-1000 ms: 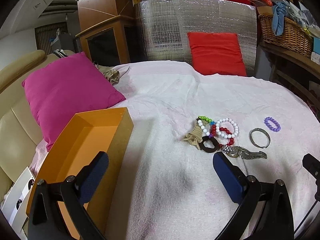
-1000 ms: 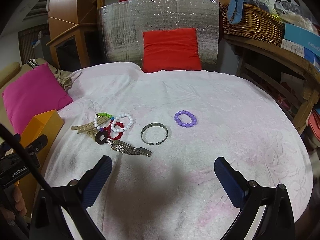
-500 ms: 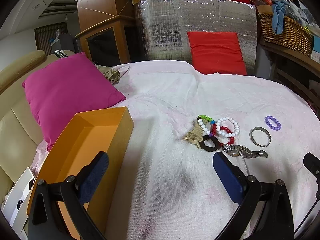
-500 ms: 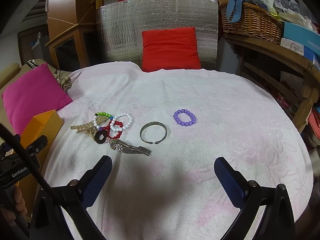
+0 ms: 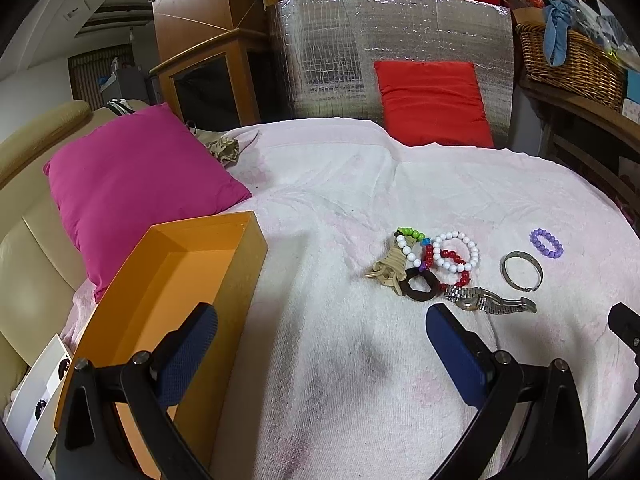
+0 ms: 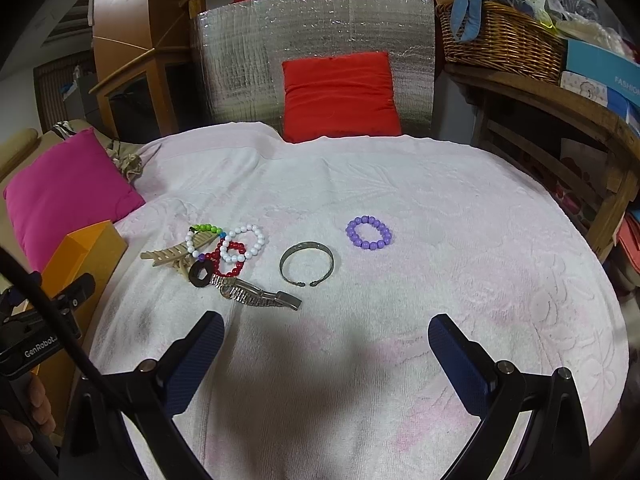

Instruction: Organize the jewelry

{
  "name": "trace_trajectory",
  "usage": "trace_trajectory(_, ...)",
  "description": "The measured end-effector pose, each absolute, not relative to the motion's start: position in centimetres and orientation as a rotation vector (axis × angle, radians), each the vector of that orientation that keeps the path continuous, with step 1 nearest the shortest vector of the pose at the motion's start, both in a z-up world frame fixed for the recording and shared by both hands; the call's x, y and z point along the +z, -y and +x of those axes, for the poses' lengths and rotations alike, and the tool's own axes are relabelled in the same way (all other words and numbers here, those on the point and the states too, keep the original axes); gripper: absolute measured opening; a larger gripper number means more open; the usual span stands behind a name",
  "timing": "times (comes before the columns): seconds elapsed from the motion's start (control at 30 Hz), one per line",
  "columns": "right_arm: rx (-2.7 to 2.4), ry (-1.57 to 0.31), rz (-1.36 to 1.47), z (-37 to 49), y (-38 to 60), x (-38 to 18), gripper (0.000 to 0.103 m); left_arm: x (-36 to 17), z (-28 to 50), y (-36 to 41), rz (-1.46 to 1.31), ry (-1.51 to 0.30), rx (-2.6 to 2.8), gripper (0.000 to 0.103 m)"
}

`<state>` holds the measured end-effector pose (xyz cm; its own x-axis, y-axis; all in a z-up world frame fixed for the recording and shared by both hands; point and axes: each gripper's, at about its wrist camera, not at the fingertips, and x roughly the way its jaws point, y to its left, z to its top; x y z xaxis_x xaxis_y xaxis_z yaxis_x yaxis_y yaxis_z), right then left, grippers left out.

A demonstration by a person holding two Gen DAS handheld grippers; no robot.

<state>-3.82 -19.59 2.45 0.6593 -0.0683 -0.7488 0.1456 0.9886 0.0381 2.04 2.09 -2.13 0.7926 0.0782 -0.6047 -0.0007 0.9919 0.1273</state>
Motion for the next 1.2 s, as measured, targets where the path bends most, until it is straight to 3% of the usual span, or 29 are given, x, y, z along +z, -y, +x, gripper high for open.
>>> trace_trajectory(0.63,-0.140,-0.841,0.113,-3.6,20.7,2.7,0.103,-2.5,2.5,-1.9,0.118,-0.676,0.025,0.103)
trace_trajectory(1.0,-0.175,-0.853,0.225,-1.3,26.3,3.5,0.103,-3.8,5.3,-1.0,-0.044,-0.777,-0.171,0.103)
trace_trajectory(1.2,-0.102,-0.940,0.385,0.7,29.4,1.9,0.095,-4.6,6.7,2.1,-0.045,-0.802,-0.273,0.103)
